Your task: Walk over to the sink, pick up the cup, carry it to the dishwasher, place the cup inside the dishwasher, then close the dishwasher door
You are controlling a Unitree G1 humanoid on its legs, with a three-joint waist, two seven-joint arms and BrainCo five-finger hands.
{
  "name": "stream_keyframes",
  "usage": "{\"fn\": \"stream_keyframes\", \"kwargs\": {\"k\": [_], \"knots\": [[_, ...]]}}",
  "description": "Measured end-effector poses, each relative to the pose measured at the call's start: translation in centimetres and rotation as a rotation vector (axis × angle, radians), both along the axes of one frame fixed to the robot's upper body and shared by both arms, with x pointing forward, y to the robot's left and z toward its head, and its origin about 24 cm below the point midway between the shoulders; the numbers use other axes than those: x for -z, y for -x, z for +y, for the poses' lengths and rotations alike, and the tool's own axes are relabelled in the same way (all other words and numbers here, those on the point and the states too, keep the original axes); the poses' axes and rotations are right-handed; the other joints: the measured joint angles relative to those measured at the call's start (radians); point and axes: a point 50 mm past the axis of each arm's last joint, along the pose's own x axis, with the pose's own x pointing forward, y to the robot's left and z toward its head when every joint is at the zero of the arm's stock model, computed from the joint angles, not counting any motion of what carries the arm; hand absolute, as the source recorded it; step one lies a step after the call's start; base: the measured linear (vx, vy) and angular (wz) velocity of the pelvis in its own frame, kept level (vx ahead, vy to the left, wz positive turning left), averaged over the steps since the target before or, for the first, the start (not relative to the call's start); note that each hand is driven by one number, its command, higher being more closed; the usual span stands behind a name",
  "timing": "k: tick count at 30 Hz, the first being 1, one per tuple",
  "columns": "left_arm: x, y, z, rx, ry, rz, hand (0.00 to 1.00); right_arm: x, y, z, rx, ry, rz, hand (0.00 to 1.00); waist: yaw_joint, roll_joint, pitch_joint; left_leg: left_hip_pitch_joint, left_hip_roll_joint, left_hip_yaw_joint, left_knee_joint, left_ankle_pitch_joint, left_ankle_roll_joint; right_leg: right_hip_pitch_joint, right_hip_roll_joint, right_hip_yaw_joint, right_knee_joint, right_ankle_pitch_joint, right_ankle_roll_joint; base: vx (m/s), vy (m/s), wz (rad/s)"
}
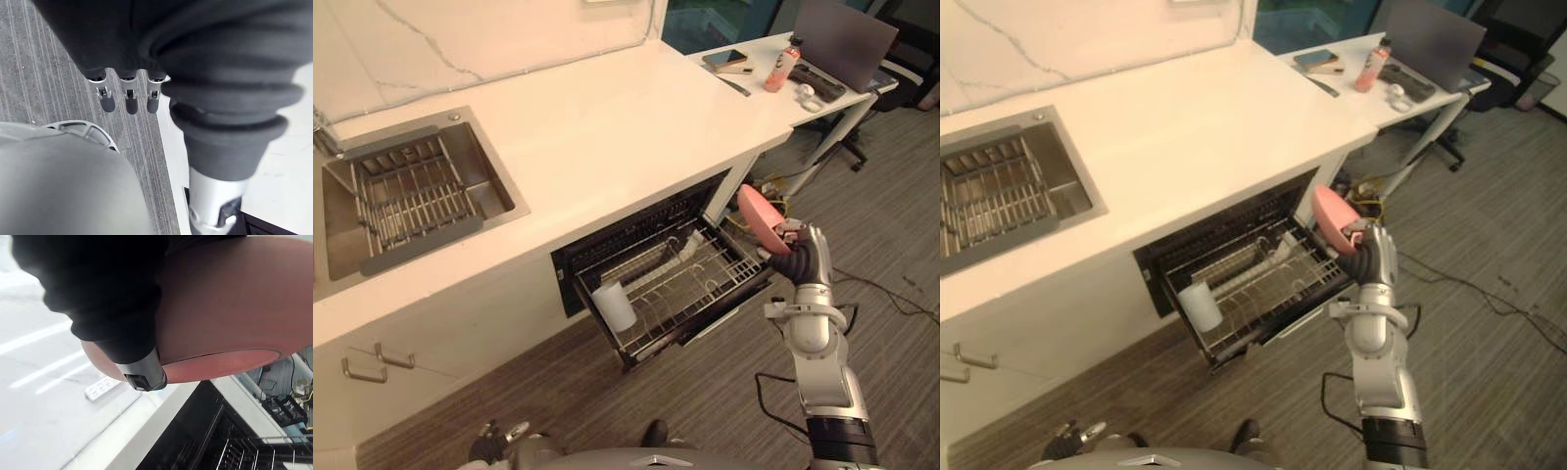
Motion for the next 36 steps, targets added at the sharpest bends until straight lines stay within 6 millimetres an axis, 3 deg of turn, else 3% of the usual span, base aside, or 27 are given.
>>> {"fn": "stream_keyframes", "kwargs": {"k": [4,11,12,16,21,25,26,29,32,36], "knots": [[0.0,-0.3,-0.4,0.018,-0.008,-0.014,0.0,-0.1,-1.4,1.3,-0.063,-0.01,0.003,1.0,0.004,0.013,0.06,-0.048,-0.015,-0.026,0.027,-0.001,0.028,-0.026,-0.02,-0.021,-0.005,0.027,0.003,-0.09,0.15,0.16],[-0.5,-2.6,-0.8,0.04,0.009,-0.094,0.0,0.4,-5.3,1.7,-0.046,-0.035,0.054,1.0,0.022,0.055,0.166,-0.144,-0.062,-0.065,0.023,0.024,0.076,-0.098,-0.056,-0.058,-0.005,0.064,0.007,-0.08,0.14,0.19],[-0.7,-3.4,-0.8,0.048,0.009,-0.125,0.0,-0.4,-6.7,1.5,-0.016,-0.039,0.033,1.0,0.02,0.069,0.21,-0.167,-0.076,-0.08,0.022,0.032,0.089,-0.115,-0.067,-0.064,-0.005,0.081,0.004,-0.06,0.132,0.12],[-1.0,-4.5,-1.2,0.015,0.078,-0.17,0.0,-2.0,-8.8,0.5,0.031,-0.015,0.024,1.0,0.022,0.093,0.269,-0.201,-0.11,-0.109,-0.001,0.055,0.111,-0.146,-0.09,-0.076,-0.003,0.1,0.006,-0.06,0.152,0.13],[-1.0,-5.0,-1.8,0.03,0.123,-0.182,0.0,-4.5,-11.2,-1.6,0.117,0.062,0.027,1.0,0.04,0.134,0.3,-0.25,-0.151,-0.122,-0.038,0.084,0.137,-0.212,-0.126,-0.084,0.026,0.111,0.005,-0.05,0.166,0.12],[-1.1,-6.0,-3.2,0.046,0.171,-0.194,0.0,-8.1,-12.5,-3.9,0.208,0.114,-0.002,1.0,0.056,0.19,0.328,-0.274,-0.197,-0.138,-0.085,0.114,0.159,-0.261,-0.167,-0.083,0.058,0.118,0.01,-0.05,0.178,0.09],[-1.2,-6.4,-3.7,0.054,0.187,-0.198,0.0,-9.0,-12.7,-4.6,0.238,0.118,-0.001,0.0,0.064,0.206,0.337,-0.275,-0.211,-0.139,-0.106,0.127,0.165,-0.271,-0.177,-0.083,0.061,0.123,0.012,-0.04,0.168,0.08],[-1.2,-6.7,-4.4,0.059,0.211,-0.206,0.0,-9.9,-13.0,-5.8,0.275,0.057,0.021,0.0,0.07,0.231,0.348,-0.279,-0.237,-0.147,-0.137,0.146,0.173,-0.287,-0.195,-0.083,0.067,0.127,0.012,0.0,0.091,0.07],[-1.5,-7.1,-4.6,0.077,0.214,-0.22,0.0,-9.7,-13.1,-6.6,0.276,-0.052,0.063,0.0,0.069,0.24,0.352,-0.28,-0.252,-0.169,-0.15,0.156,0.176,-0.292,-0.205,-0.084,0.073,0.128,0.012,0.03,0.029,0.05],[-1.7,-7.5,-4.8,0.1,0.212,-0.236,0.0,-9.5,-13.0,-7.3,0.164,-0.349,0.083,0.0,0.061,0.241,0.352,-0.278,-0.261,-0.199,-0.15,0.159,0.175,-0.298,-0.219,-0.082,0.099,0.124,0.015,0.04,-0.006,0.03]]}}
